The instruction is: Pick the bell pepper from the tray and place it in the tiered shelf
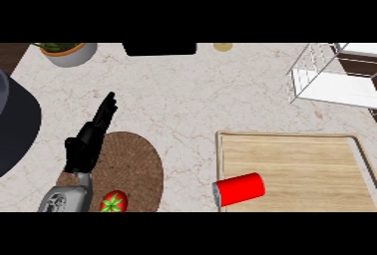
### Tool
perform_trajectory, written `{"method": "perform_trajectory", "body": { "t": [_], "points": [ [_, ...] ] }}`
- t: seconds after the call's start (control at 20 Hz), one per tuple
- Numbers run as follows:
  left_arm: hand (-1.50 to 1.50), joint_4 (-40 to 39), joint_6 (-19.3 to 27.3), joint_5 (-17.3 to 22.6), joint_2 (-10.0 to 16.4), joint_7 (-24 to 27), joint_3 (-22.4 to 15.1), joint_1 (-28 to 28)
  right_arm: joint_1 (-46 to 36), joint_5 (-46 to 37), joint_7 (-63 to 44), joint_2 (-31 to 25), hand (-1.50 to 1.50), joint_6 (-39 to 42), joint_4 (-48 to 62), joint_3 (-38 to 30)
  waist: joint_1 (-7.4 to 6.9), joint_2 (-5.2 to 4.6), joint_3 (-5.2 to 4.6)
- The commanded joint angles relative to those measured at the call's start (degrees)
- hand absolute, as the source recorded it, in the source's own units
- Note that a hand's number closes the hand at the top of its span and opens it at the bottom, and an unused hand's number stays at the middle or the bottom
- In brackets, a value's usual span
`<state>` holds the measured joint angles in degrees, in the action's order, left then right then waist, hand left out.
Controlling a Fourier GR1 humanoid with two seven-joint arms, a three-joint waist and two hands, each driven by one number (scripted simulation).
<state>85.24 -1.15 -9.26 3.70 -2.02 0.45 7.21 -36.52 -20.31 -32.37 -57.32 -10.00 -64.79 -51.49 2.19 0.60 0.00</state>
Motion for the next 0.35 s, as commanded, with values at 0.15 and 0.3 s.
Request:
{"method": "perform_trajectory", "body": {
  "t": [0.15, 0.3],
  "points": [
    [0.00, 0.5, -0.3, 0.1, 1.2, -0.1, 1.0, -0.3, 18.1, 8.7, 2.9, -4.4, -1.50, 16.8, -3.8, -15.9, 0.45, -0.05, 0.05],
    [0.00, 1.3, -1.5, 0.4, 1.4, -0.1, 0.3, -0.6, 23.5, 11.9, 4.4, -3.5, -1.50, 21.3, -4.5, -23.3, -0.34, -0.19, 0.03]
  ]
}}
